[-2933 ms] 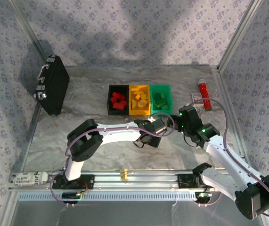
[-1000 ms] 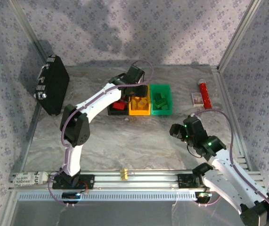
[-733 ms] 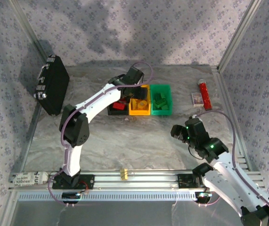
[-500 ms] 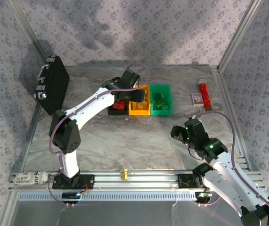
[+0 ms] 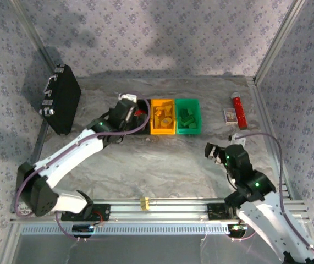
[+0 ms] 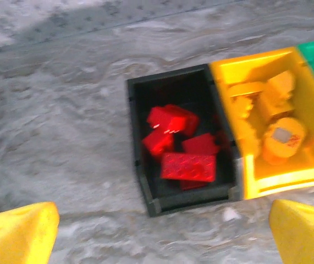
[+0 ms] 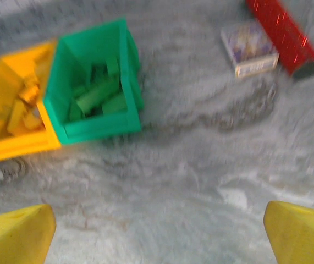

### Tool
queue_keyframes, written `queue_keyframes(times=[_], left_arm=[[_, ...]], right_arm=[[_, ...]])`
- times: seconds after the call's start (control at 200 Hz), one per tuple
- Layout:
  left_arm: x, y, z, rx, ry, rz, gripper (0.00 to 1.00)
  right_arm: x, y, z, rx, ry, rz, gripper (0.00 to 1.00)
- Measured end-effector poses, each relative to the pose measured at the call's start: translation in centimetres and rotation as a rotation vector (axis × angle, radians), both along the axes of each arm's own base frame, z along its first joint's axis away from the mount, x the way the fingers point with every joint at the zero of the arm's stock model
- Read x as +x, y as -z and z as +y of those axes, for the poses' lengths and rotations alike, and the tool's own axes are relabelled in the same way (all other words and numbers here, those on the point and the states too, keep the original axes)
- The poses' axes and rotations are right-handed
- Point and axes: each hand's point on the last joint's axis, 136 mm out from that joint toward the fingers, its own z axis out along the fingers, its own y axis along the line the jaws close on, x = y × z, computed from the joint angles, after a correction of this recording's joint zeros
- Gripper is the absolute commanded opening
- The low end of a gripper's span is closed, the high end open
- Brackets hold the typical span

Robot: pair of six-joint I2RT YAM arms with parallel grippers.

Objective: Sort the legos into containers by color
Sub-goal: Reset both arms

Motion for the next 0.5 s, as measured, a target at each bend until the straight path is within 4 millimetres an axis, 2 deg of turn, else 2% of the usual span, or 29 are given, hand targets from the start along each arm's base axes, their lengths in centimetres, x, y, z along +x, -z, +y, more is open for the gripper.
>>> queue_keyframes(times=[0.085, 0.305, 0.5], left_arm=[[-1.4, 0.4, 2.9, 0.035, -0.046, -0.072, 1.0], [-5.2, 2.9, 9.9, 0.094, -0.175, -0.235, 1.0], [-7.2, 4.5, 13.5, 0.129, -0.269, -0.294, 1.0]], right_arm=[[-0.3, 0.0, -1.3, -0.033, 0.041, -0.052, 0.99], [-0.7, 2.3, -3.4, -0.134, 0.113, -0.078, 0.99], [-0.4, 2.9, -4.9, -0.223, 0.195, -0.073, 0.99]])
